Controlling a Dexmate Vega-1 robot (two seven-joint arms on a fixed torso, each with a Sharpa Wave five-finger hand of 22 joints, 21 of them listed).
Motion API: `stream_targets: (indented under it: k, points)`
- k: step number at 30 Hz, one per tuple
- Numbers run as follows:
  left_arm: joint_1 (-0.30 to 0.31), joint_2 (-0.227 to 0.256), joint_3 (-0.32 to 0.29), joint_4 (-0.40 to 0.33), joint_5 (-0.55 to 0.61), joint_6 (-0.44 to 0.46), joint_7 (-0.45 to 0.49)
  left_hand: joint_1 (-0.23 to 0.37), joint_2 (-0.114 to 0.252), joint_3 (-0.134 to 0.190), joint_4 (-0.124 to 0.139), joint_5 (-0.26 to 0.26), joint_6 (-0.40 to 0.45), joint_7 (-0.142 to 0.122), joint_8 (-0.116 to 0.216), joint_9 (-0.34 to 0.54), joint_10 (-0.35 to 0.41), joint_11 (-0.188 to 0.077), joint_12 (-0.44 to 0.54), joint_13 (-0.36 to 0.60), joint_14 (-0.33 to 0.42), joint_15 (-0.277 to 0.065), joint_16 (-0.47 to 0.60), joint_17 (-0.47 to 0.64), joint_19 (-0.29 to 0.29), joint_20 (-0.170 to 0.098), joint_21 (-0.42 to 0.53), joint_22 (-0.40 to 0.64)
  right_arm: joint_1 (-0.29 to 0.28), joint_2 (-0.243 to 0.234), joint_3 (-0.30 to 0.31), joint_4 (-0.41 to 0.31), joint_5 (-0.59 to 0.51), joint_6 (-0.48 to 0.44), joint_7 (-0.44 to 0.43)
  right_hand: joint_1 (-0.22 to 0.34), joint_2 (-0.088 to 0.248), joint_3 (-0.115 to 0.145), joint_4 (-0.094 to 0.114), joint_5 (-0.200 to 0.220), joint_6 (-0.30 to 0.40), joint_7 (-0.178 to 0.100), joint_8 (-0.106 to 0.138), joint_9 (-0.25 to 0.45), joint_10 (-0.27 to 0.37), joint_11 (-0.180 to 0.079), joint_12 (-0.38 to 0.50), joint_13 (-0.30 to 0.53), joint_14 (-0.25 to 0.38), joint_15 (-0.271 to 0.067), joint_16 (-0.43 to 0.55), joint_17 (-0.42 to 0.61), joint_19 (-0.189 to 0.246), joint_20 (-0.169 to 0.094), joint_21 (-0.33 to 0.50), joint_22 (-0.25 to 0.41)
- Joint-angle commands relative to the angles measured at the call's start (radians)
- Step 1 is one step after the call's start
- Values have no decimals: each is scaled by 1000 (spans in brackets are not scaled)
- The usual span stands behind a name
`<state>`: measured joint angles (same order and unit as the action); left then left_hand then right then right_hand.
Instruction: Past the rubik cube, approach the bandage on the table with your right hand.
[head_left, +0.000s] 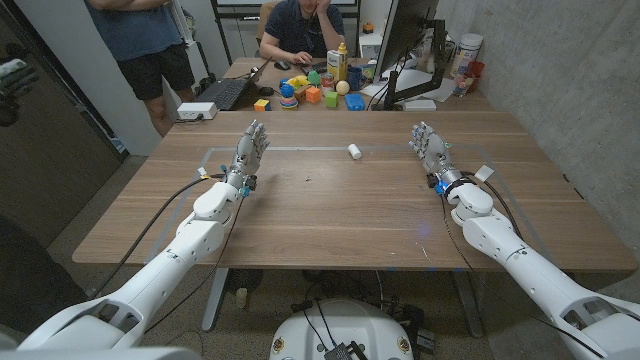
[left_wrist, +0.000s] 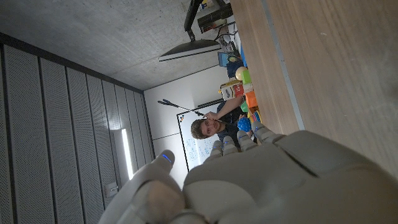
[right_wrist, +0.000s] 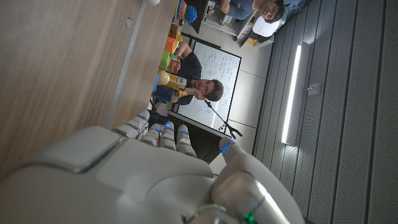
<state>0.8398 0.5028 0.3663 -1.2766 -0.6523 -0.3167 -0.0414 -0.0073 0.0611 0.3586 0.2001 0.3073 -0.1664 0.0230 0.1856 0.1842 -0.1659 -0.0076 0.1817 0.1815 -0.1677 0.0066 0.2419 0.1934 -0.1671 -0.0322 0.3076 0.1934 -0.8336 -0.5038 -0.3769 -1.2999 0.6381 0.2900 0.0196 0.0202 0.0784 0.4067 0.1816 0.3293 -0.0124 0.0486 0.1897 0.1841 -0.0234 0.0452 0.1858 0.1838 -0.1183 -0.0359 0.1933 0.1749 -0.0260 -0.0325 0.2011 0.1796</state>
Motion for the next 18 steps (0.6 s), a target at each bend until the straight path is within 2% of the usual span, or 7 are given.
stream_targets:
  k: [1, 2, 7, 11, 14, 16, 18]
  points:
    - [-8, -10, -6, 29, -4, -25, -15, -1, 131, 5, 0, 7, -274, 2, 6, 3, -273, 1, 5, 4, -233, 2, 4, 3, -101, -18, 6, 3, 8, 8, -8, 0, -15, 0, -16, 6, 99, 6, 0, 6, 3, 12, 6, 2, 1, 6, 5, 1, -9, 1, 7, 3, -3, -89, 5, 5]
    - [-7, -10, -6, 29, -4, -25, -14, -1, 131, 5, 0, 7, -274, 2, 6, 3, -273, 0, 5, 4, -233, 1, 4, 3, -101, -18, 6, 3, 7, 8, -8, -1, -17, 1, -19, 6, 99, 6, -1, 6, 3, 10, 6, 2, 1, 5, 5, 1, -9, 0, 7, 2, -3, -89, 5, 5]
    - [-6, -10, -8, 31, -7, -28, -17, -1, 131, 5, 0, 7, -273, 2, 7, 3, -273, 3, 5, 4, -233, 2, 5, 3, -99, -18, 5, 3, 4, 14, -9, -8, -41, 20, -49, 9, 87, 3, -6, 4, 12, 9, 7, 3, 20, 12, 11, 1, 27, 18, 15, 0, 31, -32, 16, 4]
    - [-6, -12, -9, 35, -9, -30, -19, -1, 131, 5, 0, 7, -270, 2, 8, 3, -271, 8, 6, 4, -233, 3, 5, 3, -99, -14, 4, 3, 6, 9, -20, -18, -84, 34, -74, 18, 73, 0, -17, 3, 20, 8, 8, 3, 34, 18, 13, 1, 48, 35, 17, -2, 55, -8, 21, 4]
    - [-6, -12, -9, 39, -9, -33, -21, -1, 130, 5, 0, 7, -268, 1, 8, 3, -270, 10, 6, 4, -231, 5, 6, 3, -98, -12, 3, 3, 13, 11, -32, -10, -114, 55, -79, 29, 60, -3, -30, 2, 24, 6, 7, 4, 35, 26, 11, 1, 56, 74, 13, -3, 55, 21, 17, 3]
    - [-3, -11, -11, 39, -10, -36, -21, -1, 130, 5, 0, 7, -266, 1, 9, 3, -270, 11, 6, 4, -231, 6, 6, 2, -98, -12, 3, 3, 20, 17, -42, -4, -151, 76, -99, 40, 50, -5, -40, 1, 38, 10, 11, 4, 44, 45, 12, 1, 64, 88, 12, -3, 50, 51, 12, 3]
    - [-2, -13, -12, 41, -10, -41, -21, -1, 130, 5, 0, 7, -265, 2, 9, 3, -269, 11, 6, 4, -230, 6, 6, 2, -96, -11, 3, 3, 28, 24, -50, 4, -187, 99, -120, 52, 40, -7, -52, 2, 53, 9, 15, 5, 66, 52, 19, 2, 75, 106, 11, -2, 65, 79, 15, 3]
